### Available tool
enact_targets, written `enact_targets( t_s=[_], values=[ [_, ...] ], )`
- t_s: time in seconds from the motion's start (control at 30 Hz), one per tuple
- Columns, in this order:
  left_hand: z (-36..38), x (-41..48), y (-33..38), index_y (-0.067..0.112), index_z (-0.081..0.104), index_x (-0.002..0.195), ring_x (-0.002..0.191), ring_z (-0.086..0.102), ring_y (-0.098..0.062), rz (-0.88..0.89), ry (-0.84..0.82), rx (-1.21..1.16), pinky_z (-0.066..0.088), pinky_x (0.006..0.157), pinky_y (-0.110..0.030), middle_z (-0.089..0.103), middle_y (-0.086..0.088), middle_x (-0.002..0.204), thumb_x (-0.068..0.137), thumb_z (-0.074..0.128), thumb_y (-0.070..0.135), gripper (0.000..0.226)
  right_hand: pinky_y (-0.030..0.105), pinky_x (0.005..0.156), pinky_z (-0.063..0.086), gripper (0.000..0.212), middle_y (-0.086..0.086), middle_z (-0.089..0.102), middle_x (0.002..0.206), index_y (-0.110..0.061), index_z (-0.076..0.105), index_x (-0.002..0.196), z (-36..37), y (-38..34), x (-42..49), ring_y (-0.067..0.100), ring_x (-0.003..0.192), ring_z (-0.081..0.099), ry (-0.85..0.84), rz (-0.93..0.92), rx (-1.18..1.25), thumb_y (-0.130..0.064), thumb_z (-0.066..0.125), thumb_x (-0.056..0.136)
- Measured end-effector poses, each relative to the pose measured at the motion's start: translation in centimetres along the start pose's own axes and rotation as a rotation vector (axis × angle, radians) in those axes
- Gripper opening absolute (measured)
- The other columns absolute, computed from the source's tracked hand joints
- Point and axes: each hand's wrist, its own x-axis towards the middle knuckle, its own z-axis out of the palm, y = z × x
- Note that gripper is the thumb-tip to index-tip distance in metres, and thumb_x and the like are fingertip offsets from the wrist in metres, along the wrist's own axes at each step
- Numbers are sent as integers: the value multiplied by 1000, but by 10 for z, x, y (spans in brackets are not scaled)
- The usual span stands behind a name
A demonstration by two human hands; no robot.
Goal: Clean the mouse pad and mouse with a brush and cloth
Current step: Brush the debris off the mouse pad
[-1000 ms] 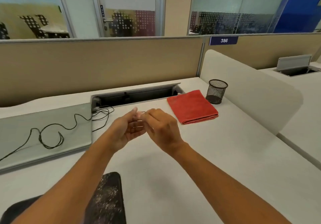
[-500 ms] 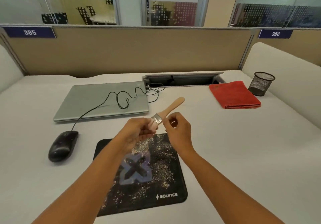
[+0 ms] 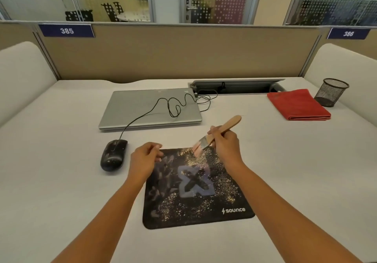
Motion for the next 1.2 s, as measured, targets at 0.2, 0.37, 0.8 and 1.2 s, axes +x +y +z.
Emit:
enact_targets(
  t_s=[0.2,0.37,0.8,1.2],
  values=[
    [-14,-1,-56,10,48,130,127,43,-24,231,-14,481,30,107,-34,51,-10,134,98,39,26,37,37,72,50,38,15,69,86,-4,67,97,18,-4,2,27,75,61,-58,-83,-267,-32,41,96],
    [-11,6,-72,21,21,146,144,8,-18,277,-111,776,3,117,-38,20,0,154,100,24,33,47,38,80,52,22,12,71,90,-10,64,99,50,-7,-2,19,73,59,-209,-103,-328,-27,51,93],
    [-6,7,-79,21,14,148,145,0,-17,289,-100,886,-2,116,-40,12,1,157,100,16,31,48,26,56,37,24,1,56,77,-11,60,97,-4,-15,20,19,69,51,-70,-33,-928,-33,51,91],
    [-7,6,-78,19,12,148,145,5,-18,283,-126,863,1,117,-37,11,-1,157,100,16,32,49,28,63,45,24,8,70,96,-18,66,106,21,-4,10,13,61,52,-239,127,-440,-27,47,94]
  ],
)
